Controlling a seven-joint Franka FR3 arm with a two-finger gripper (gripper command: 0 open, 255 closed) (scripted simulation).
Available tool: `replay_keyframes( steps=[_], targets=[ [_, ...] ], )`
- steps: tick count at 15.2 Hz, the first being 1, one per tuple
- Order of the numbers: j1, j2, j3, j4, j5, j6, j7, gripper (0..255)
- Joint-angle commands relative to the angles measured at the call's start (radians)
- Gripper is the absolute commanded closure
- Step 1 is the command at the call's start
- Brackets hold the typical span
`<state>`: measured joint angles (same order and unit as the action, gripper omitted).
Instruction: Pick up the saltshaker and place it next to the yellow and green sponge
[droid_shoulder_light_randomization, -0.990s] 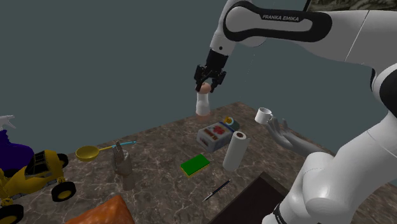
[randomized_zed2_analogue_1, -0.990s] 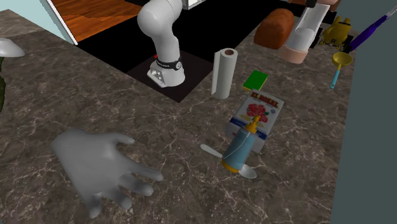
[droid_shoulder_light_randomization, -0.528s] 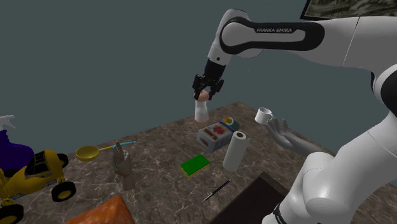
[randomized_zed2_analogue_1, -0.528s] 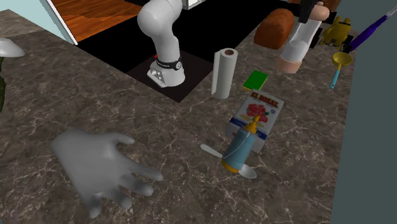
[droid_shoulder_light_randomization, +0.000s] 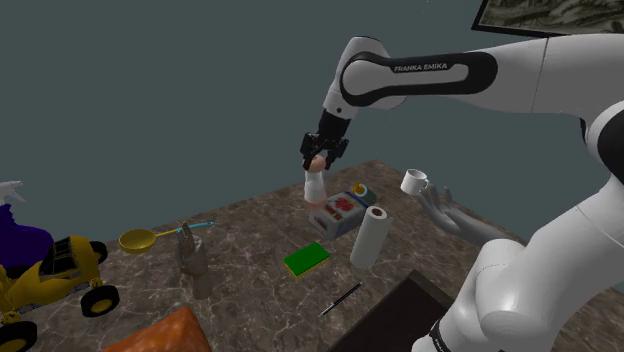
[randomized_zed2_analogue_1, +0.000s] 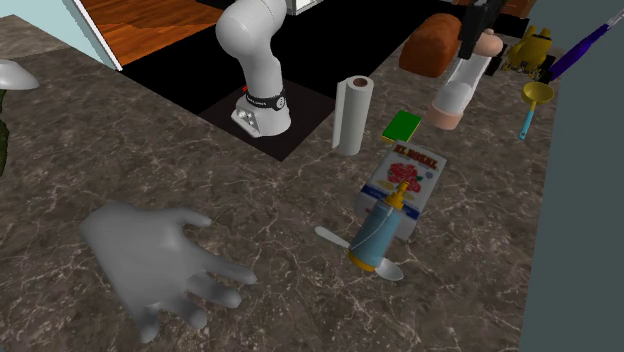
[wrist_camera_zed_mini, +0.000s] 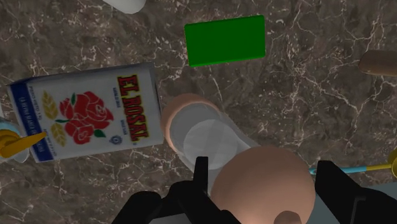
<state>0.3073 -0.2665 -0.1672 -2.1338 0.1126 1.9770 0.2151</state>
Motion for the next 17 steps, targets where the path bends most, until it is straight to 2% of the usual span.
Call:
replay_keyframes(
  steps=[1,17],
  targets=[
    [-0.001,0.004,-0.002,-0.024,0.002,0.028,-0.007,255],
    [0.004,0.064,-0.009,-0.184,0.029,0.244,-0.048,255]
  ],
)
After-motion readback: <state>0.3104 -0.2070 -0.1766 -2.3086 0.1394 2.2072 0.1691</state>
